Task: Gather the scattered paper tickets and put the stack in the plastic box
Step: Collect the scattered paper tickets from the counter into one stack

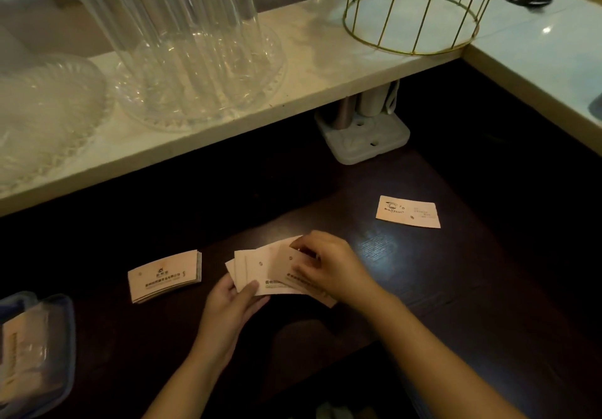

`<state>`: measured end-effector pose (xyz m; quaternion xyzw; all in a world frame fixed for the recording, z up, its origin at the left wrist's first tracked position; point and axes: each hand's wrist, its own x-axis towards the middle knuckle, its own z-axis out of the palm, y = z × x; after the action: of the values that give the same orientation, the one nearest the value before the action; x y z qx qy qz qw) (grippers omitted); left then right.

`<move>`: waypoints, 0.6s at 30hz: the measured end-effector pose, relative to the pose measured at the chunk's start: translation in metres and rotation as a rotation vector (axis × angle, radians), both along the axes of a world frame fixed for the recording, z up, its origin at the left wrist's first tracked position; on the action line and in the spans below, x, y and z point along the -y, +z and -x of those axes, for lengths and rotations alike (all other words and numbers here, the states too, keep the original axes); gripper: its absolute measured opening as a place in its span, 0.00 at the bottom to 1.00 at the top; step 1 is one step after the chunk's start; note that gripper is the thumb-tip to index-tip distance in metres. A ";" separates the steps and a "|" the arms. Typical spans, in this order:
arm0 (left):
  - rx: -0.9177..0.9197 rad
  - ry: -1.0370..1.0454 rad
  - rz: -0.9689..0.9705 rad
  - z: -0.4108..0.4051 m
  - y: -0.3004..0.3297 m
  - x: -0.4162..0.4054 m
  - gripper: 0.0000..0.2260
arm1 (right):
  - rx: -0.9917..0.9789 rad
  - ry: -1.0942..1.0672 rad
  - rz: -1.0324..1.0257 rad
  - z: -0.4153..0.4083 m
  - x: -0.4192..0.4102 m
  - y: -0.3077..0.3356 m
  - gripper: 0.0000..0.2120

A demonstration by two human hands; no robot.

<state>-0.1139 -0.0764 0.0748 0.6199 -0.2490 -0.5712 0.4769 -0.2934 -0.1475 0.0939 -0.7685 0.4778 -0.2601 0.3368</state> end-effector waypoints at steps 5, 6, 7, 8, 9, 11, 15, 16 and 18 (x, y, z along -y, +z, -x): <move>0.044 -0.022 0.017 0.010 -0.001 0.000 0.11 | -0.034 0.039 0.125 -0.013 -0.008 -0.011 0.13; 0.043 -0.005 0.005 0.012 -0.004 0.002 0.11 | -0.067 0.047 0.163 -0.013 -0.009 -0.016 0.16; 0.032 0.009 -0.010 0.014 -0.006 0.003 0.10 | -0.094 0.046 0.193 -0.010 -0.009 -0.021 0.19; 0.017 0.015 -0.025 0.015 -0.009 0.004 0.10 | -0.102 0.017 0.199 -0.004 -0.005 -0.026 0.22; 0.005 0.015 -0.039 0.016 -0.012 0.005 0.09 | -0.080 -0.045 0.172 0.007 0.001 -0.031 0.23; 0.001 0.014 -0.058 0.016 -0.015 0.008 0.09 | -0.027 -0.233 0.102 0.040 0.020 -0.043 0.25; 0.010 0.014 -0.051 0.012 -0.019 0.012 0.10 | -0.513 -0.363 0.058 0.127 0.063 -0.072 0.37; 0.009 0.015 -0.047 0.011 -0.019 0.012 0.10 | -0.632 -0.335 0.023 0.144 0.071 -0.078 0.40; 0.008 0.028 -0.054 0.010 -0.022 0.013 0.11 | -0.753 -0.251 -0.062 0.173 0.084 -0.088 0.43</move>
<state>-0.1243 -0.0893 0.0532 0.6383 -0.2270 -0.5684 0.4669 -0.4660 -0.2315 0.0063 -0.7352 0.6657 0.0154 0.1269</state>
